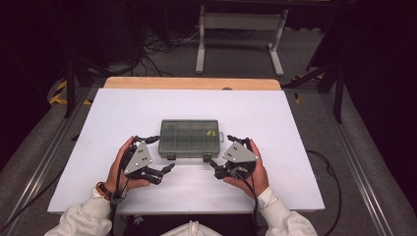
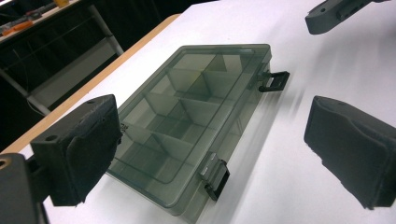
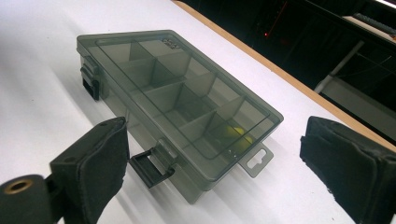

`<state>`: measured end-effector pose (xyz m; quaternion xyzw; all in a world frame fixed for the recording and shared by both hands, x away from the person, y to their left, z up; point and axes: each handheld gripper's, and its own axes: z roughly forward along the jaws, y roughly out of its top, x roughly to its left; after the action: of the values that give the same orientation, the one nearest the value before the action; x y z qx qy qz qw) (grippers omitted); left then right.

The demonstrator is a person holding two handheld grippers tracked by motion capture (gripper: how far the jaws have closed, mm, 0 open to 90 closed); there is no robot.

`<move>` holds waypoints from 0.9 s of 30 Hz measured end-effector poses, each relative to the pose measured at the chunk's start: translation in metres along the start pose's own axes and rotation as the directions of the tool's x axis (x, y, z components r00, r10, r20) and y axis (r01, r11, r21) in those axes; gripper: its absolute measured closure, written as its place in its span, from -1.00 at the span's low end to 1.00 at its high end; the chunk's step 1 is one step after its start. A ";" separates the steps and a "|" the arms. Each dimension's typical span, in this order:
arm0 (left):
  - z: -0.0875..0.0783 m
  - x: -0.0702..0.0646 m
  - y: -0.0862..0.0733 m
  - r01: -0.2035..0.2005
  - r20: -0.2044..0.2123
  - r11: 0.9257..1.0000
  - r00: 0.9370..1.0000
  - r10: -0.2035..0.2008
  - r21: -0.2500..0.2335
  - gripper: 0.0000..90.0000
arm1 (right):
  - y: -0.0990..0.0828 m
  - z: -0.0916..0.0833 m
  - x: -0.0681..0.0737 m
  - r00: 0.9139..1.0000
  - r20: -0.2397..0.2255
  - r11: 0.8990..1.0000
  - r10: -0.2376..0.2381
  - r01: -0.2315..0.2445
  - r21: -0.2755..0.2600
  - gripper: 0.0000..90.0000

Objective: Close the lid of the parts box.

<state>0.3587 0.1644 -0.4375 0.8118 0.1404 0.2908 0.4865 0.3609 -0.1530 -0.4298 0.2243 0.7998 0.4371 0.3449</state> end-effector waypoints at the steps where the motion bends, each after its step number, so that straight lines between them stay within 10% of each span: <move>1: 0.000 0.000 0.000 0.002 0.003 1.000 1.000 -0.002 -0.001 -0.90 | 0.000 -0.001 0.000 1.000 0.004 1.000 -0.005 0.004 0.001 -0.81; 27: -0.014 -0.006 -0.004 -0.027 -0.015 1.000 1.000 0.027 0.014 -0.90 | -0.008 -0.019 -0.001 0.999 0.029 1.000 -0.018 0.018 0.006 -0.81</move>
<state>0.3455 0.1732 -0.4376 0.8146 0.1349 0.3027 0.4760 0.3465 -0.1683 -0.4293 0.2245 0.7979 0.4283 0.3600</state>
